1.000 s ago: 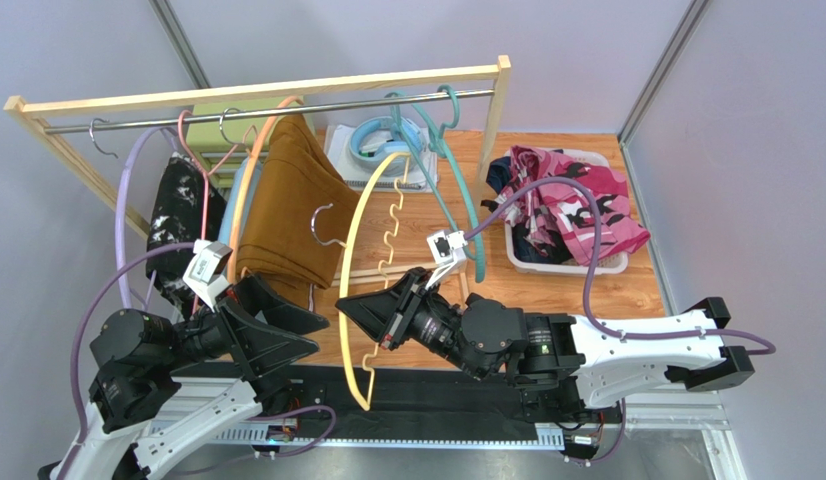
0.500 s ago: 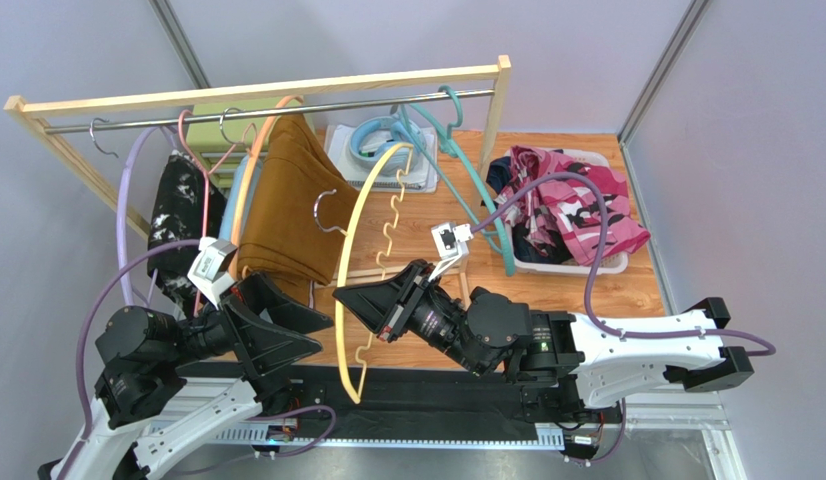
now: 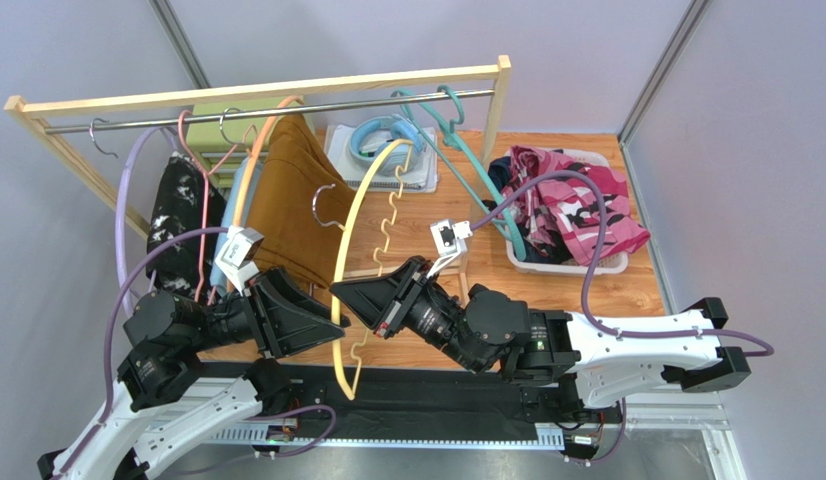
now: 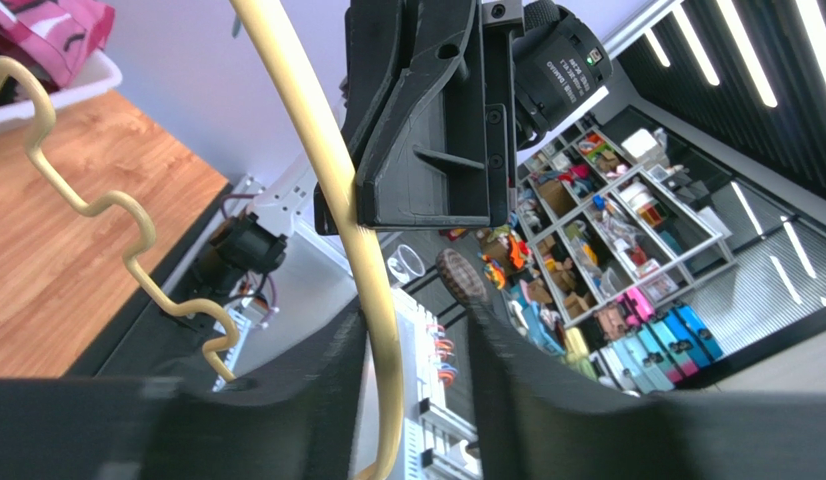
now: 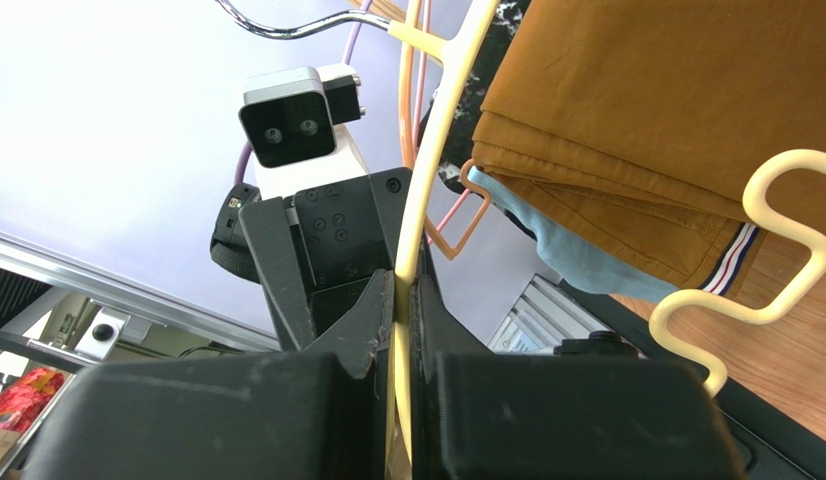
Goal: Remove the trousers from the hanger
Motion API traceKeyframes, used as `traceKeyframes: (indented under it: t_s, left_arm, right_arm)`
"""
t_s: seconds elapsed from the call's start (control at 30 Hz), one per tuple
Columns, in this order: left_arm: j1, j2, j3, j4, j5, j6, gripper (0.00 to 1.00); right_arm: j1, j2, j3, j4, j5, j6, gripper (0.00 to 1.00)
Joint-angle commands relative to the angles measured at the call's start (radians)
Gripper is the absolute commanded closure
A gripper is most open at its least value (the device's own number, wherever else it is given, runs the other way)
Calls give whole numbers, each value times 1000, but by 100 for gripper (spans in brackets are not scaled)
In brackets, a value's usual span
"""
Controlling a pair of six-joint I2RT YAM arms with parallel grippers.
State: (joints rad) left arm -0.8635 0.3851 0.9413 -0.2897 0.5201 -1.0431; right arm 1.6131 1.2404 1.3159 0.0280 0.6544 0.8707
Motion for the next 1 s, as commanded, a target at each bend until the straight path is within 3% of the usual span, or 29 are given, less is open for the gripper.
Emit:
traceKeyframes:
  t_s: [0.0, 0.13, 0.2, 0.27, 0.33, 0.37, 0.53, 0.57, 0.67, 0.97]
  left_arm:
    - [1, 21, 8, 60, 26, -18, 63]
    - [1, 27, 27, 28, -3, -9, 80]
    - [1, 40, 56, -12, -14, 8, 99]
    - [1, 52, 83, -69, -34, 20, 100]
    - [1, 64, 132, -112, -66, 55, 100]
    - [1, 66, 146, -140, -74, 69, 100]
    - [1, 78, 188, -198, -141, 150, 100]
    - [1, 81, 186, -206, -147, 178, 100]
    - [1, 101, 185, -212, -169, 233, 100]
    - [1, 193, 209, -157, -250, 365, 100]
  right_arm:
    - [-7, -12, 33, 93, 36, -3, 100]
    - [-9, -28, 19, 84, 39, 7, 100]
    - [-9, -44, 5, 81, 39, 16, 100]
    - [-9, -58, -3, 72, 42, 19, 99]
    - [-9, -62, 17, 11, 47, 24, 91]
    - [-9, -64, 28, -20, 47, 22, 80]
    - [-10, -111, 65, -209, 27, 8, 52]
    - [-9, -119, 68, -233, 24, 4, 41]
    - [-9, -162, 71, -309, 2, -27, 25]
    - [-9, -311, 65, -388, -214, -259, 20]
